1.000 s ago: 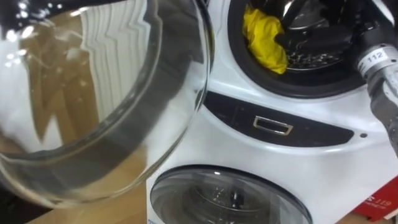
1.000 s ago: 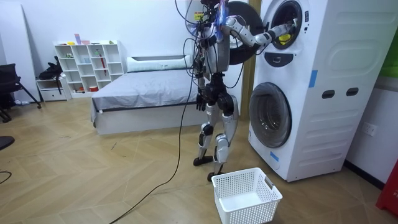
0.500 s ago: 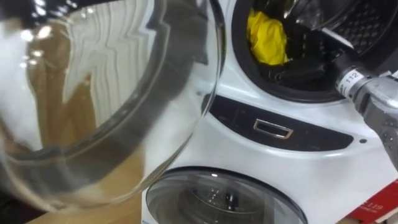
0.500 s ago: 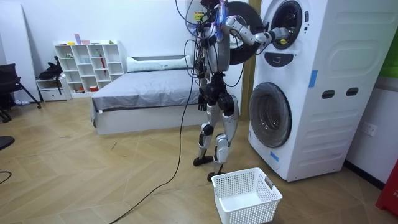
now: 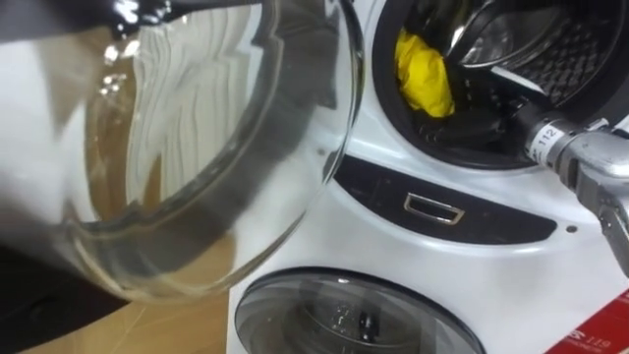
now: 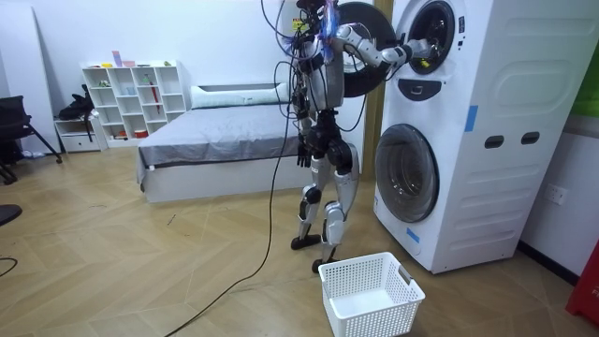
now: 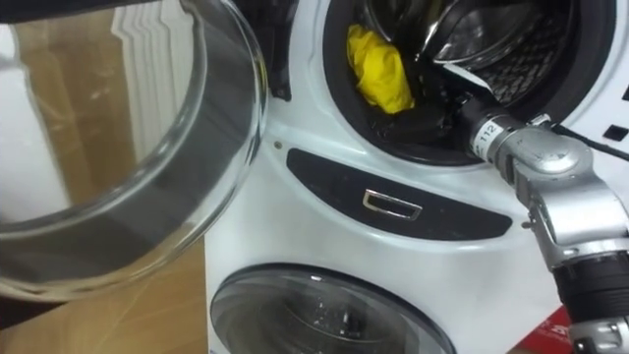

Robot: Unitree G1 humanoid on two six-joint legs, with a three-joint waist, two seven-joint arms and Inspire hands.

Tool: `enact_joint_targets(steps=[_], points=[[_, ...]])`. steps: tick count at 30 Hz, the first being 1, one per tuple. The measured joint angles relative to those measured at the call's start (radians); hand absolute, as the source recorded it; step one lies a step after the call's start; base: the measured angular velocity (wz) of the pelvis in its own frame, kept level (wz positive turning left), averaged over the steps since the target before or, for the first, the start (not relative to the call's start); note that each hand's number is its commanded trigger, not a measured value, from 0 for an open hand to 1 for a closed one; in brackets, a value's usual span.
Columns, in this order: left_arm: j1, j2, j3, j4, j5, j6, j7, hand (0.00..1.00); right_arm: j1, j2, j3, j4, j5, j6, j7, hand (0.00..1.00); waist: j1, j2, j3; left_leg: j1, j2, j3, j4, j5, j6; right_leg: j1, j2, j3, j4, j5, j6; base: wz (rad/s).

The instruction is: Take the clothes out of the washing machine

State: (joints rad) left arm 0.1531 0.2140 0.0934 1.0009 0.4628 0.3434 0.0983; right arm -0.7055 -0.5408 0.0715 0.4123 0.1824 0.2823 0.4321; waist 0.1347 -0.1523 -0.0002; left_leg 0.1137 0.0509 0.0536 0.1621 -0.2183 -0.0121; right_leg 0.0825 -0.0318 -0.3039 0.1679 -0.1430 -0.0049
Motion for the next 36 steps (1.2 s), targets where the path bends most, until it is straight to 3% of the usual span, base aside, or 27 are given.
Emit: enact_joint_targets(steps=[6,12,15,20,26,30,32,33,36], points=[[-0.009,0.0,0.0,0.002,-0.001,0.007,0.002,0.0,0.0,0.019,-0.052,0.007,-0.088,0.004,-0.044,1.0,0.011,0.001,-0.0003,0.002,0.001,0.001,0.0,0.0,0.0,0.001,0.001,0.0,0.0,0.0,0.0,0.0],[-0.01,0.0,-0.001,0.004,-0.002,0.006,0.01,0.0,-0.007,0.018,-0.057,0.048,-0.117,-0.022,-0.152,1.0,0.018,0.002,0.0004,0.003,0.004,0.0,0.002,0.0,0.0,0.003,0.004,-0.002,-0.002,0.0,0.0,0.02],[-0.009,0.001,0.0,0.016,-0.002,0.005,0.022,0.0,-0.008,0.016,-0.056,0.043,-0.089,-0.024,-0.156,1.0,0.022,0.001,0.0001,0.003,0.005,0.002,0.002,0.001,0.0,0.002,0.004,0.001,-0.002,0.0,0.0,-0.01],[-0.01,0.0,0.0,0.021,-0.002,-0.023,0.03,0.0,-0.008,0.024,-0.055,0.015,-0.092,-0.037,-0.187,1.0,0.026,-0.002,-0.0021,0.006,0.006,0.028,0.002,0.001,0.0,-0.003,0.004,0.004,-0.002,0.0,0.0,-0.11],[-0.004,0.001,0.0,0.035,-0.04,-0.05,0.047,0.0,0.044,0.024,-0.02,-0.221,-0.153,0.003,-0.216,1.0,-0.004,-0.003,-0.0028,0.004,0.006,0.029,0.0,0.001,0.0,-0.022,0.007,0.029,-0.001,0.0,0.0,-0.13],[0.018,-0.001,0.0,0.03,-0.041,-0.078,0.055,0.0,0.16,0.028,-0.021,-0.535,-0.165,0.017,-0.249,1.0,-0.046,0.002,-0.0041,0.004,0.007,0.054,-0.001,0.001,0.0,-0.031,0.009,0.058,0.001,0.0,0.0,-0.1],[0.031,-0.004,0.0,0.039,-0.041,-0.091,0.07,0.0,0.209,0.027,-0.029,-0.657,-0.148,0.017,-0.257,1.0,-0.064,0.012,0.0001,0.008,0.007,0.058,-0.001,0.001,0.0,-0.031,0.01,0.062,0.001,0.0,0.0,-0.15],[0.036,-0.007,0.0,0.04,-0.04,-0.097,0.08,0.0,0.245,0.032,-0.039,-0.729,-0.145,0.016,-0.264,1.0,-0.074,0.018,0.0007,0.015,0.007,0.064,-0.001,0.001,0.0,-0.031,0.012,0.084,0.004,0.0,-0.001,-0.21],[0.079,-0.013,0.0,0.045,-0.04,-0.135,0.099,0.0,0.373,0.071,-0.069,-0.884,-0.131,-0.002,-0.268,1.0,-0.101,0.035,-0.0002,0.038,0.009,0.077,-0.002,0.001,0.0,-0.007,0.015,0.105,0.001,0.001,-0.001,-0.15]])
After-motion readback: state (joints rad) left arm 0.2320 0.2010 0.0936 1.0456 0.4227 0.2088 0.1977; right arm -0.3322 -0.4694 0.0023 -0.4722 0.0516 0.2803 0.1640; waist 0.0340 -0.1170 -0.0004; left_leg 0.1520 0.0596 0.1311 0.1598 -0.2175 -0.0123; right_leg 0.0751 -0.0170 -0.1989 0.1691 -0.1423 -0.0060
